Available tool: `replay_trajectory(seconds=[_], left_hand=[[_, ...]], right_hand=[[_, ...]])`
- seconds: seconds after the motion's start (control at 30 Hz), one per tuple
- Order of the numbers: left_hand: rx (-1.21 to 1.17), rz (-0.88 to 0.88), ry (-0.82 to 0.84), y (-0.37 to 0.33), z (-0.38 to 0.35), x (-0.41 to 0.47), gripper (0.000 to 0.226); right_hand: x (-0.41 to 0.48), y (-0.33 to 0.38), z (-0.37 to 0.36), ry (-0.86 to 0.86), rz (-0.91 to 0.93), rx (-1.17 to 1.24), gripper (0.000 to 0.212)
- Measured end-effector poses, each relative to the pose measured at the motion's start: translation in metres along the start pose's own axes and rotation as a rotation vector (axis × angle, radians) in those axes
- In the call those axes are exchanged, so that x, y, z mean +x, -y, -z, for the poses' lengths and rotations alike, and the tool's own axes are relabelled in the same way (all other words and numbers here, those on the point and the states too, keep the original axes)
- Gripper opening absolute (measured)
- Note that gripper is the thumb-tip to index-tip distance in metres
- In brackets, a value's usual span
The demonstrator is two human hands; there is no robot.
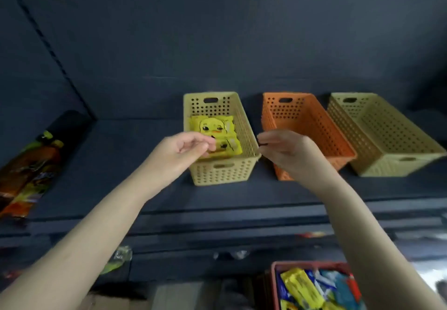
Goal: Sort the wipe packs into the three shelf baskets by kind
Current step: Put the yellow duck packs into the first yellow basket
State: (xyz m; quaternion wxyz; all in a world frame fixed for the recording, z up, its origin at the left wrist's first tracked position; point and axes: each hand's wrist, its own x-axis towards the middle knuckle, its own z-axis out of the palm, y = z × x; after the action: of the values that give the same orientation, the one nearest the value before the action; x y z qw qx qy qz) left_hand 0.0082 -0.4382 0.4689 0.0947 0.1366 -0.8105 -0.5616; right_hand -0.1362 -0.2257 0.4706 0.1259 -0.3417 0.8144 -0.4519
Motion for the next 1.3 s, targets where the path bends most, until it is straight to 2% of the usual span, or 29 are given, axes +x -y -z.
replay_trajectory(seconds=[0.2,0.3,0.47,0.63,0.77,0.87,1.07,1.2,1.3], left_hand=[[0.06,0.057,0.313,0.028,-0.107,-0.09,0.018],[0.108,0.085,0.382,0.055,-0.151,-0.11,0.019],[0.133,0.201,0.556,0.096,-0.248,-0.135,0.017],[0.165,0.373,0.604,0.153,-0.353,-0.128,0.015],[0.237,0.482,0.573,0.2,-0.434,-0.111,0.02],[0.206,0.592,0.517,0.24,-0.486,-0.092,0.018],[0.193,0.693,0.373,0.344,-0.557,-0.047,0.011],[0.177,0.735,0.187,0.391,-0.576,-0.034,0.009],[0.188,0.746,0.071,0.403,-0.584,-0.035,0.021]], right_hand=[[-0.183,-0.066,0.003,-0.071,-0.317,-0.109,0.019],[-0.239,-0.105,0.001,-0.057,-0.423,-0.183,0.019],[-0.318,-0.17,0.01,-0.11,-0.639,-0.131,0.011],[-0.349,-0.275,0.02,-0.112,-0.755,-0.089,0.012],[-0.355,-0.374,0.021,-0.096,-0.858,-0.021,0.013],[-0.354,-0.445,0.014,-0.059,-0.919,0.002,0.016],[-0.354,-0.574,-0.024,-0.042,-1.038,0.017,0.03],[-0.354,-0.624,-0.055,0.01,-1.115,-0.009,0.039],[-0.357,-0.64,-0.073,0.055,-1.083,-0.117,0.04]])
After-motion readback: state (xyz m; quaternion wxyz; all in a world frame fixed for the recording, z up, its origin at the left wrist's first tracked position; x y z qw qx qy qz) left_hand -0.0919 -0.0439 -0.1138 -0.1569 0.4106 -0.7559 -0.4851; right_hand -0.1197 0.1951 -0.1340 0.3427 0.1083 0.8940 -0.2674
